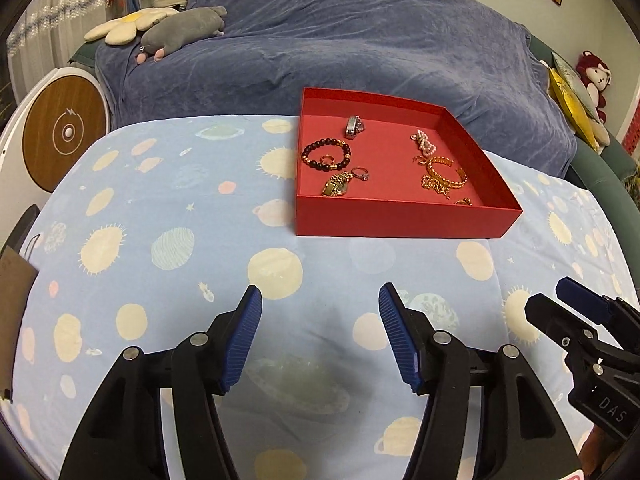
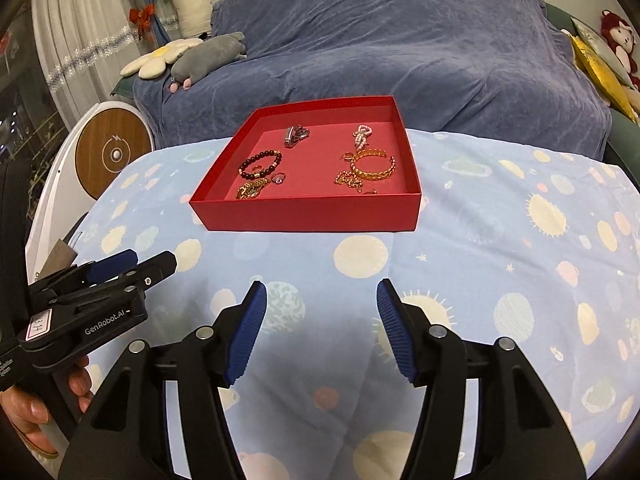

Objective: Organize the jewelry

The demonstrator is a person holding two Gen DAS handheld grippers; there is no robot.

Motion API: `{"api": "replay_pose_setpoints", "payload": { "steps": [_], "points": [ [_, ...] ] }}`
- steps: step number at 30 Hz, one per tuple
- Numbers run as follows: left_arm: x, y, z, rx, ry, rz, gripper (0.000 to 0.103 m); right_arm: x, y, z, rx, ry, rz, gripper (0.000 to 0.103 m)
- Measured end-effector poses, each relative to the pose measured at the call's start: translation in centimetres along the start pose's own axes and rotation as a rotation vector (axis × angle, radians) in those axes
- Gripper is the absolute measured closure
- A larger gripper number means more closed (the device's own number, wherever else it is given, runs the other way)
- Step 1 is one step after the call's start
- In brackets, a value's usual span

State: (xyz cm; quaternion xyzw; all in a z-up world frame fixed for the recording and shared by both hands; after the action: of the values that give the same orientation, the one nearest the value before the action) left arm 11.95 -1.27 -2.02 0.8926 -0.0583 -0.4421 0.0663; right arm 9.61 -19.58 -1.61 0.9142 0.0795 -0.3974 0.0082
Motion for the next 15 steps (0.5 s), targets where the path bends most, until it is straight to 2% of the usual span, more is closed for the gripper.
{"api": "replay_pose_setpoints", "payload": {
  "steps": [15],
  "points": [
    [0.8,0.5,0.5,0.025,-0.013,-0.015,0.033,1.0,-1.3,0.4,-0.056,-0.007,0.047,0.032]
  ]
}}
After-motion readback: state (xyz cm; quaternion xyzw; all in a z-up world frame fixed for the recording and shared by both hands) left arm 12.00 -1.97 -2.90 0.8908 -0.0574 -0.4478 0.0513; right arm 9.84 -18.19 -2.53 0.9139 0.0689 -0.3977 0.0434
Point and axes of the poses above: each gripper's, at about its wrist camera, not at the fingertips, and x roughly the way its jaws point, y to its right, z to its underside, the point moved 4 cm from there along x, roughly the way its jaws point, and after that the axes turned 8 degrees about -x, right-handed, at the moved point
